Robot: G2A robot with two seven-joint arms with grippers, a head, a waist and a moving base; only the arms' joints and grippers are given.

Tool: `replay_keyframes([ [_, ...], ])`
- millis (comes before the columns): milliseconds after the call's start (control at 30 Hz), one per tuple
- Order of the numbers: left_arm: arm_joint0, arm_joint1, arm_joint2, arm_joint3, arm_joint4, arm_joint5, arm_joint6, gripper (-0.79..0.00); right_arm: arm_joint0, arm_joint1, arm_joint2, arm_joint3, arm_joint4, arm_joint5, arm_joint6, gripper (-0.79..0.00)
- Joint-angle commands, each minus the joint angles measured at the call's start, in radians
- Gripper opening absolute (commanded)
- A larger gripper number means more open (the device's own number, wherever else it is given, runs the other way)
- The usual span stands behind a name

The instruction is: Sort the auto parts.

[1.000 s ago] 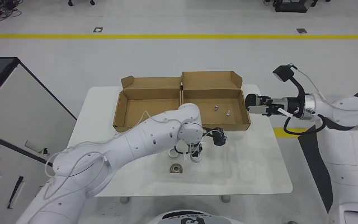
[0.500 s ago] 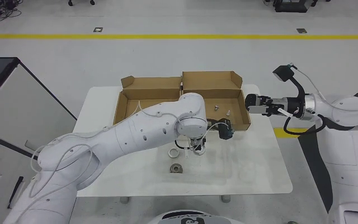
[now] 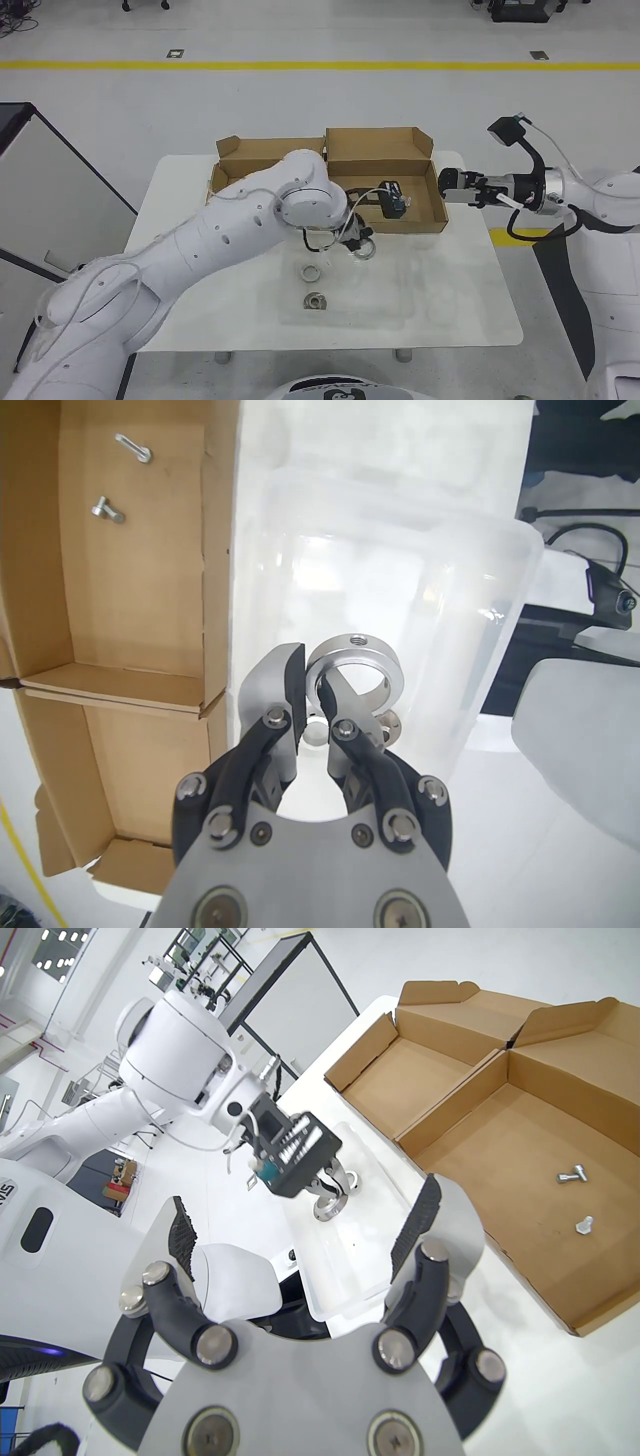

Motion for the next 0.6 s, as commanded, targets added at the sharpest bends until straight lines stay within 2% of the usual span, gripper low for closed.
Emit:
replay_keyframes([
  [0, 0.051, 0.042, -0.101, -0.047, -0.021, -0.034, 0.032, -0.785, 0.000, 0.000, 0.000, 0.000, 0.000, 0.000, 0.000, 0.000],
  [100, 0.148, 0.098, -0.251, -0.114, -0.073, -0.102, 0.080, -0.785, 0.000, 0.000, 0.000, 0.000, 0.000, 0.000, 0.000, 0.000],
  [233, 0.263, 0.146, -0.414, -0.154, -0.208, -0.206, 0.151, -0.785, 0.000, 0.000, 0.000, 0.000, 0.000, 0.000, 0.000, 0.000],
  [333, 0.304, 0.163, -0.488, -0.163, -0.313, -0.283, 0.198, -0.785, 0.000, 0.000, 0.000, 0.000, 0.000, 0.000, 0.000, 0.000],
  [467, 0.311, 0.174, -0.536, -0.181, -0.408, -0.358, 0.229, -0.785, 0.000, 0.000, 0.000, 0.000, 0.000, 0.000, 0.000, 0.000],
  [500, 0.309, 0.176, -0.542, -0.186, -0.430, -0.368, 0.237, -0.785, 0.000, 0.000, 0.000, 0.000, 0.000, 0.000, 0.000, 0.000],
  [567, 0.300, 0.180, -0.559, -0.191, -0.406, -0.315, 0.234, -0.785, 0.000, 0.000, 0.000, 0.000, 0.000, 0.000, 0.000, 0.000],
])
